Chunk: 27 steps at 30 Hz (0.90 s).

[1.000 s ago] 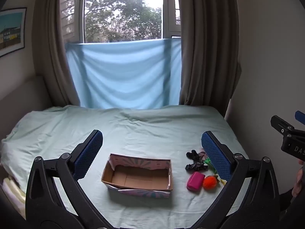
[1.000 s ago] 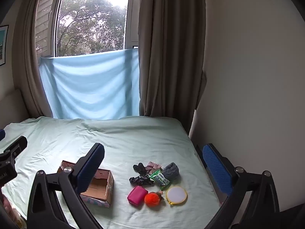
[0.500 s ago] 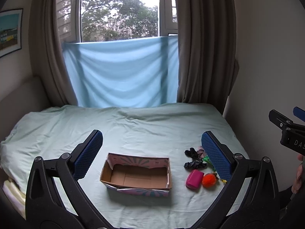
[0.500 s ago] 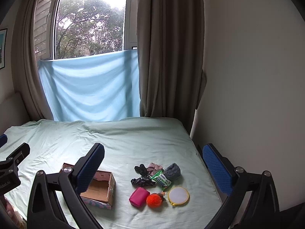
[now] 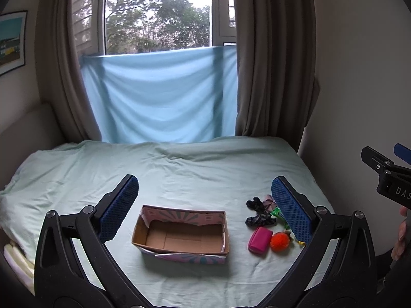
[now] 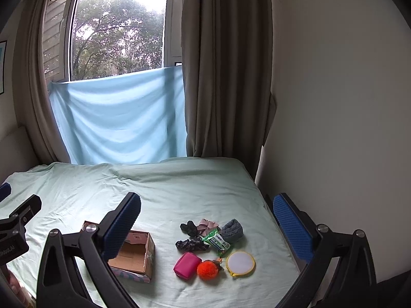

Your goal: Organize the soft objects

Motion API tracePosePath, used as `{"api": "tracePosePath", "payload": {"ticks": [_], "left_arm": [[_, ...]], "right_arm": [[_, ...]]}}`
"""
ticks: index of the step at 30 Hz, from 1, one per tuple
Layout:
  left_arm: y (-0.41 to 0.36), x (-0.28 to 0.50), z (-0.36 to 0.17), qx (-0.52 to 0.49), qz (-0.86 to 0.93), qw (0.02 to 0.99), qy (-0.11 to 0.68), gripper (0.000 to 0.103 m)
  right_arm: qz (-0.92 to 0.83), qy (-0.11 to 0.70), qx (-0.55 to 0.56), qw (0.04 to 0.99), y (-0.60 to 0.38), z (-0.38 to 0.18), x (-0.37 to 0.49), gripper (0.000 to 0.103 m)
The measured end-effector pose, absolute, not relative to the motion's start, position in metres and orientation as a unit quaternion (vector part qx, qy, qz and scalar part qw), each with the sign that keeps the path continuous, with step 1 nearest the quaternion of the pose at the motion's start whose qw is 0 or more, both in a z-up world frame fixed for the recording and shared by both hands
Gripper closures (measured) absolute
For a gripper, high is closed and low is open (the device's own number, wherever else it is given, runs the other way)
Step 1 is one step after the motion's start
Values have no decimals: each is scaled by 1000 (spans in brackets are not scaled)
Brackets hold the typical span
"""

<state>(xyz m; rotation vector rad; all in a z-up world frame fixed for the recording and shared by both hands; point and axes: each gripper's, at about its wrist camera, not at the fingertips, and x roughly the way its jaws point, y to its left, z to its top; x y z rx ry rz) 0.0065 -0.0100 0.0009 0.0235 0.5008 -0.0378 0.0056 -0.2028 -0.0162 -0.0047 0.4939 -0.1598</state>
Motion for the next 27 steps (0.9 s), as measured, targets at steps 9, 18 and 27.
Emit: {"api": "tracePosePath", "payload": {"ticks": [9, 18, 27], "left_arm": [[-10, 11, 1, 10, -20, 967, 252, 0], [-12, 15, 0, 10, -21, 967, 253, 0], [-13, 17, 0, 11, -22, 967, 254, 0]], "right_arm": [[-79, 247, -1, 966, -203, -16, 7, 0], [-80, 247, -1, 966, -201, -18, 9, 0], [-82, 249, -1, 965, -201, -19, 11, 0]]}}
